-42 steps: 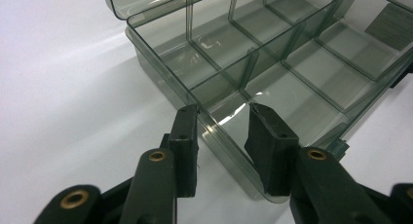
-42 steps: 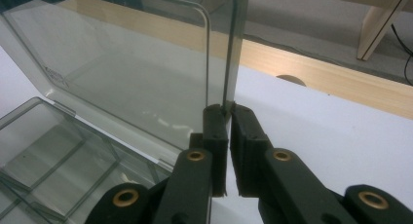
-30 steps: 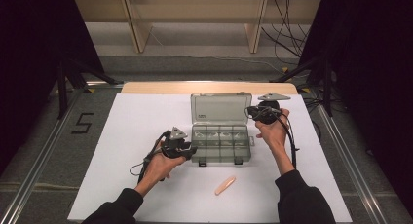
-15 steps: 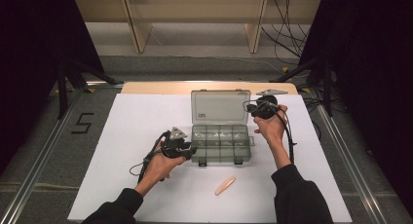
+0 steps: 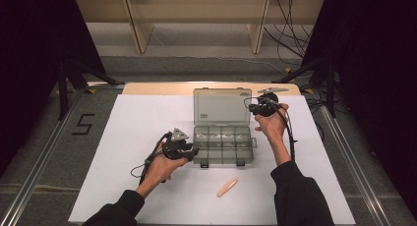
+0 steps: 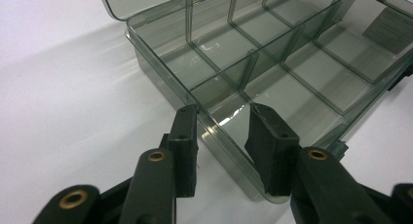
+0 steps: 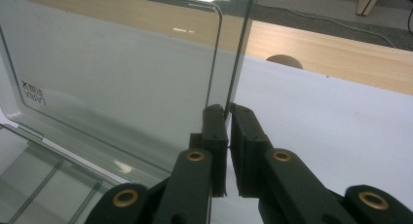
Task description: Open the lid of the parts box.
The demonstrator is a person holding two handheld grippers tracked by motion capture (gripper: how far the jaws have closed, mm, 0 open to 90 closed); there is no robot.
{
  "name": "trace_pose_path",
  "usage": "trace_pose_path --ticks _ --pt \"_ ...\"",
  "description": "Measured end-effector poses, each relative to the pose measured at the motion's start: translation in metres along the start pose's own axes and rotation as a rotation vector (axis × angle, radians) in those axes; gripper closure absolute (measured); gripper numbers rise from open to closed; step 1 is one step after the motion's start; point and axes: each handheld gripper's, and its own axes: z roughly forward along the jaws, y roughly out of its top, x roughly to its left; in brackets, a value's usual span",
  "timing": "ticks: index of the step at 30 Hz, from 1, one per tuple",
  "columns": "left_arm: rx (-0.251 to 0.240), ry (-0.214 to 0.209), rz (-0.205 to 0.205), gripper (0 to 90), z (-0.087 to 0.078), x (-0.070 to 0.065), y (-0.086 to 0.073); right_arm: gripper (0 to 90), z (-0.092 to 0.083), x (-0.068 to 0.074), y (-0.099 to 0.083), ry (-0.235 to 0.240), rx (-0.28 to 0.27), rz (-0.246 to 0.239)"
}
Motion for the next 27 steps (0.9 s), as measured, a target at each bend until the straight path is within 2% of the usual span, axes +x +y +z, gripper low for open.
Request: trace_pose_path --ticks 3,6,7,8,13,18,20,24,26,27 --pt "0.001 0.001 0.002 64.1 -0.0001 0.0000 0.0000 85.7 0.0015 0.0007 0.0010 -0.004 0.003 0.020" --pt "-0.004 0.002 -0.004 64.1 0.0002 -0.0004 0.0000 85.7 0.0016 -0.0017 0.0007 -0.001 0.011 -0.009" --pt "0.003 0.001 0.003 64.0 -0.0002 0.0001 0.0001 85.8 0.0033 -0.0006 0.0011 -0.005 -0.002 0.013" --pt "0.003 0.001 0.003 64.1 -0.0002 0.0001 0.0001 85.8 0.0036 -0.0007 0.0011 -0.004 -0.003 0.015" --pt "-0.006 -0.001 -0.006 63.8 0.0003 0.0001 -0.0001 85.9 0.0059 -0.0029 0.0012 0.000 -0.015 -0.004" --pt "-0.007 -0.002 -0.004 63.8 0.0003 0.0001 -0.0002 85.9 0.0061 -0.0024 0.0015 -0.018 0.002 0.007" --pt "-0.007 -0.002 -0.004 63.8 0.0002 0.0000 -0.0001 85.9 0.0064 -0.0005 0.0009 -0.011 0.003 0.042" --pt "-0.011 -0.001 -0.007 63.8 0.0003 -0.0002 -0.0001 86.0 0.0070 -0.0011 0.0006 -0.009 0.004 0.044" --pt "-0.021 0.002 -0.016 63.7 0.0009 -0.0012 -0.0001 86.0 0.0080 -0.0009 0.0006 -0.019 0.001 0.048" --pt "-0.004 0.015 -0.073 63.7 -0.0008 -0.0048 -0.0013 86.0 0.0084 -0.0011 0.0005 -0.019 0.000 0.045"
